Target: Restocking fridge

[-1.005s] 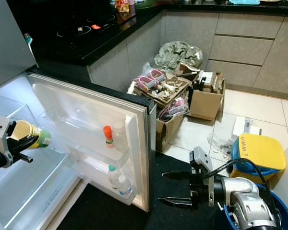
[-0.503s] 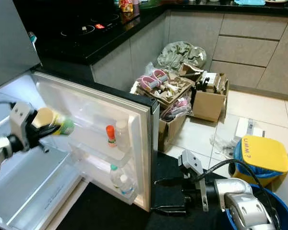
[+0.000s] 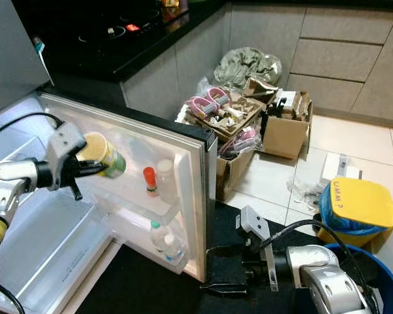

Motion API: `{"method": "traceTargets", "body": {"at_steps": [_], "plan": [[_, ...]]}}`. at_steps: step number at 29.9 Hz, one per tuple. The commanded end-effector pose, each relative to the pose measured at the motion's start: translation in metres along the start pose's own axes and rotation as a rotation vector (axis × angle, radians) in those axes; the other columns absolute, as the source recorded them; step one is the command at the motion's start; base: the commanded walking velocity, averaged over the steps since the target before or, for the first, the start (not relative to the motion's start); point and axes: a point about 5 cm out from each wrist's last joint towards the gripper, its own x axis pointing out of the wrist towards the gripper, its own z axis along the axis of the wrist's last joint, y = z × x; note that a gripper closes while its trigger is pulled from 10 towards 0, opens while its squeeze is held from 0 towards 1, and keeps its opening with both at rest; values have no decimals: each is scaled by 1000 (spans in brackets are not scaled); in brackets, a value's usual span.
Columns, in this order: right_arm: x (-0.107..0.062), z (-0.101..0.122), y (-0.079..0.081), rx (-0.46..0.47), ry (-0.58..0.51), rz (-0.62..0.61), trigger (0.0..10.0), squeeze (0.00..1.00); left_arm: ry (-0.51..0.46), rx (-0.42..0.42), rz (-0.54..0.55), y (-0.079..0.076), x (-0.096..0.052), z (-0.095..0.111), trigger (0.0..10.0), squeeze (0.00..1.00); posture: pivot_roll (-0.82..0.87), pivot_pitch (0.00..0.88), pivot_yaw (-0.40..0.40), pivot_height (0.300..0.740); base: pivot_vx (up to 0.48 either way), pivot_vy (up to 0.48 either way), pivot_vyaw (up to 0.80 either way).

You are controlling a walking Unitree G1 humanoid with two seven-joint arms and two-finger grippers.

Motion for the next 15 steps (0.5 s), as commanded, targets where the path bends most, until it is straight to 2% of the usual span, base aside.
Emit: {"method": "traceTargets", "body": {"at_steps": [1, 8, 15], "plan": [[6, -2, 7, 7, 11, 27, 10000, 0, 38, 32, -29, -3, 8, 1, 10000, 0, -44, 122, 106, 740, 0, 0, 0], [7, 1, 17, -7, 9, 38, 10000, 0, 29, 74, -69, -7, 25, 13, 10000, 0, -64, 150, 125, 740, 0, 0, 0], [7, 3, 24, -14, 7, 40, 10000, 0, 20, 101, -77, -9, 36, 21, 10000, 0, -73, 167, 133, 740, 0, 0, 0]]}}
